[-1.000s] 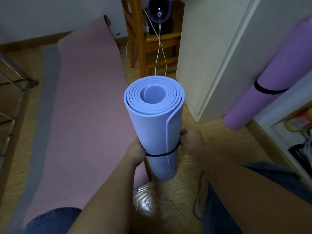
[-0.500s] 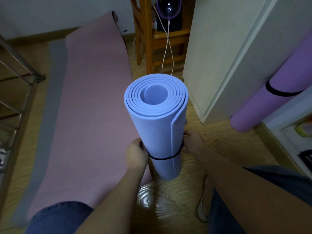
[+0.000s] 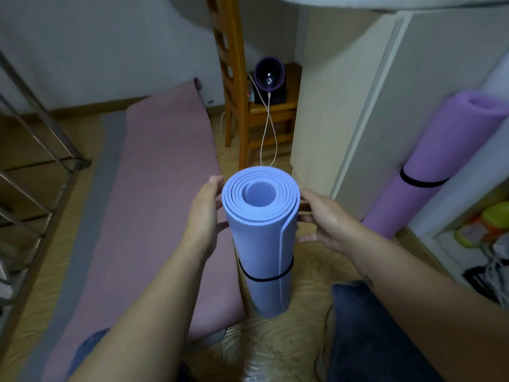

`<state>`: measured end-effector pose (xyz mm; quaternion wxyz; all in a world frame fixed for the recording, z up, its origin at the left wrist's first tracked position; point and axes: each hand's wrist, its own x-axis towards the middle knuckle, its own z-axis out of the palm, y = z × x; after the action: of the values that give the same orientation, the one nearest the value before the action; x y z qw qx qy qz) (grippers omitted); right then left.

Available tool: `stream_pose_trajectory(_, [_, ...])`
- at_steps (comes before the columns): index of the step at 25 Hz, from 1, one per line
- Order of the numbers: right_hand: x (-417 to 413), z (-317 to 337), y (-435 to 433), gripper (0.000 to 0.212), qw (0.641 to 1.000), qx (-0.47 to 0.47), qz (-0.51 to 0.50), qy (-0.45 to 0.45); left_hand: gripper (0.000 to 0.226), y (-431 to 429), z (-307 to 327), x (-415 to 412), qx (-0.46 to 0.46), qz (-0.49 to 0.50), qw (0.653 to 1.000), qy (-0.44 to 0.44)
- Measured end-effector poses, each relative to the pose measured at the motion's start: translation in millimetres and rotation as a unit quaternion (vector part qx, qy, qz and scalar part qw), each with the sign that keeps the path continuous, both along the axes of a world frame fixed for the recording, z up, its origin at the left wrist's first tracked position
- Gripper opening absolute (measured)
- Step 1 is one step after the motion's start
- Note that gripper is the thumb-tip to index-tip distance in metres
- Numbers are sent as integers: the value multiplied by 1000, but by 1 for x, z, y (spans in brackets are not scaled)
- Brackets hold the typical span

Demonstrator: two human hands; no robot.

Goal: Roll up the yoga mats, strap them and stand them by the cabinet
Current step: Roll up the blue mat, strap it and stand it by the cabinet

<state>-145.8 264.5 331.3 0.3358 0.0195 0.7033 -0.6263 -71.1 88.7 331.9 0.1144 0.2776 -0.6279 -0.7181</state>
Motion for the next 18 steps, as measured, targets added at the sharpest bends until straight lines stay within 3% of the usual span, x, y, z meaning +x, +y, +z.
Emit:
stream_pose_trajectory(2, [15, 25, 2, 55, 999, -5, 35, 39, 35, 9, 17, 3, -57, -64, 996, -36])
stream_pose_trajectory(4, [38, 40, 2, 67, 988, 48, 67, 131, 49, 19, 23, 9, -145, -127, 978, -75])
stream_pose_trajectory(7, [68, 37, 10, 53, 925, 159, 115, 325, 42, 31, 30, 21, -253, -161, 944, -140])
stream_pose_trajectory(9, [77, 35, 21, 35, 903, 169, 139, 371, 38, 34, 38, 29, -237, -177, 936, -190])
stream_pose_trajectory(12, [73, 41, 41, 36, 883, 190, 162, 397, 46, 40, 49, 43, -160, -246, 921, -258])
stream_pose_trajectory(14, [73, 44, 52, 38, 856, 216, 179, 434, 54, 47, 51, 46, -188, -277, 898, -285])
stream_pose_trajectory(16, [86, 43, 59, 35, 813, 257, 207, 480, 56, 52, 49, 42, -216, -261, 900, -275])
stream_pose_trajectory(18, [109, 43, 61, 59, 768, 306, 273, 492, 51, 58, 50, 38, -227, -222, 915, -249])
